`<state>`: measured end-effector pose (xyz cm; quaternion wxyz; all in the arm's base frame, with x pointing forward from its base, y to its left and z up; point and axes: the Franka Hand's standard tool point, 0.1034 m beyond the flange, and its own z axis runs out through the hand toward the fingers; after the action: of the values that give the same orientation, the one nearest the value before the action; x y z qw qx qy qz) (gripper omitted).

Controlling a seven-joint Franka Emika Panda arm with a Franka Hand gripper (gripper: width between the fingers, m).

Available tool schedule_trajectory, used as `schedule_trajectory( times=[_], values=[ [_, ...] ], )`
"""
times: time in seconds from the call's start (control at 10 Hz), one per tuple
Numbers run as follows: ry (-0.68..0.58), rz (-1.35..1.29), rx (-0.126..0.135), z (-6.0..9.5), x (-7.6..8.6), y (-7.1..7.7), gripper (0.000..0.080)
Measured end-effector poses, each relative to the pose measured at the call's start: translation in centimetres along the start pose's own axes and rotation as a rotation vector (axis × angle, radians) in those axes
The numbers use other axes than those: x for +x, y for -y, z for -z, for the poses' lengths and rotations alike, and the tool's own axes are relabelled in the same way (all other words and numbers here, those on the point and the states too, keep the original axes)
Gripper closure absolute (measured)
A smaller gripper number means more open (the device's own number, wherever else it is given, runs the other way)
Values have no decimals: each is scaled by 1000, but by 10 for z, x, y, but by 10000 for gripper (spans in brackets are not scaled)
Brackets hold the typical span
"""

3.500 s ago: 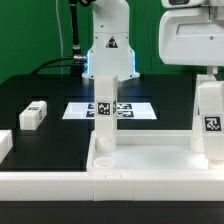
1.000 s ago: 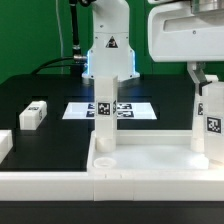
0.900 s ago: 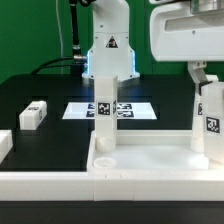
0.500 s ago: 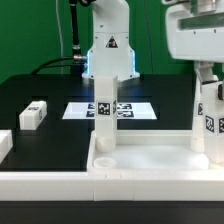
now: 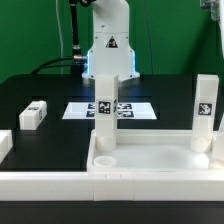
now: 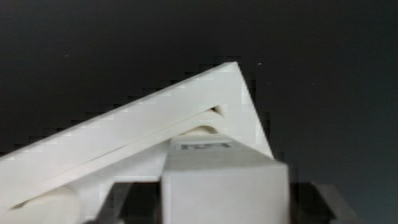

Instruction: Assemble desk

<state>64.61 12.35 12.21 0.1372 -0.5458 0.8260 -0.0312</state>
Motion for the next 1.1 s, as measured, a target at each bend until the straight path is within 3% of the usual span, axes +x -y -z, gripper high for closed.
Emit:
schedule_trajectory(
  times=[0.2, 0.3, 0.4, 0.5, 0.8, 1.0, 1.1],
  values=[
    [-1, 62, -1, -1, 1, 0, 239],
    [-11, 259, -40, -1, 3, -3, 239],
    [-21, 464, -66, 0, 3, -4, 167],
    [-25, 567, -92, -1, -1, -10, 155],
    [-19, 794, -91, -1, 1, -8, 150],
    [-30, 1309, -116, -1, 5, -6, 150],
    [-21, 1502, -122, -2, 17, 1, 150]
  ],
)
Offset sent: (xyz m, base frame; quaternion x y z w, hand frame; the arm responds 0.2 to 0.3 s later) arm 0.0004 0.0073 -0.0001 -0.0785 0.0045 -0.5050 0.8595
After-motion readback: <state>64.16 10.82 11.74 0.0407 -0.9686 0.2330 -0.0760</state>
